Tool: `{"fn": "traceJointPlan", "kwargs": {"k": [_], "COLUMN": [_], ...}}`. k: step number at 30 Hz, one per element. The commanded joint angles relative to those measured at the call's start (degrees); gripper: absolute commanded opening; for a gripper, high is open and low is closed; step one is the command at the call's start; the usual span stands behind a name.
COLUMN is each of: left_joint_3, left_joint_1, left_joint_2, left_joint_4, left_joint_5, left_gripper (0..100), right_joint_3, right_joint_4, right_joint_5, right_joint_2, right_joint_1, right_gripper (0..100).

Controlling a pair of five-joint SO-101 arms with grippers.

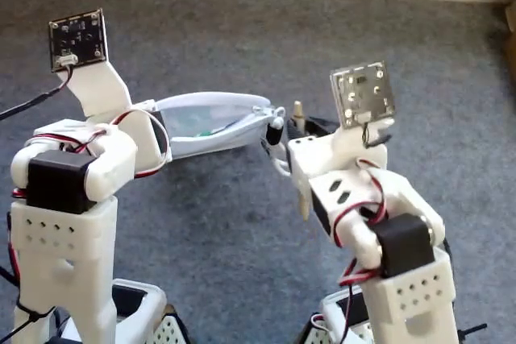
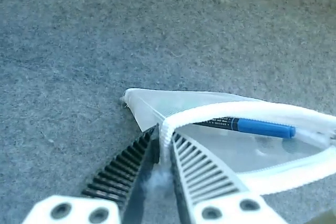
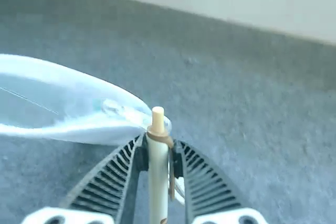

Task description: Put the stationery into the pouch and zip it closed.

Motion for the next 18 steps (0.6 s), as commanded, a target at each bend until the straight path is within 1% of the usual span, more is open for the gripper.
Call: {"fn": "traceJointPlan", "kwargs": {"k": [1, 8, 12, 18], "left_joint_3": [-0.13, 1.01, 1.36, 1.36], "left_joint_1": [1.01, 1.01, 1.01, 1.01], "left_joint_2": [-0.57, -0.57, -0.57, -0.57], "left_joint_4": [-0.97, -1.05, -1.14, -0.97], "left_joint_5": [0.53, 0.44, 0.44, 0.44], "left_gripper": [1, 1, 1, 1], "right_joint_3": [-1.01, -1.01, -1.01, -0.57], "right_joint_4": [-5.41, -18.51, -26.77, -36.0], "right_joint_5": [-0.7, -0.7, -0.7, -0.7], "right_joint_2": [-2.77, -4.7, -5.32, -4.97], "right_joint_1": [-4.79, -11.82, -13.93, -16.04], "right_gripper": [0.5, 0.5, 0.5, 0.5]}}
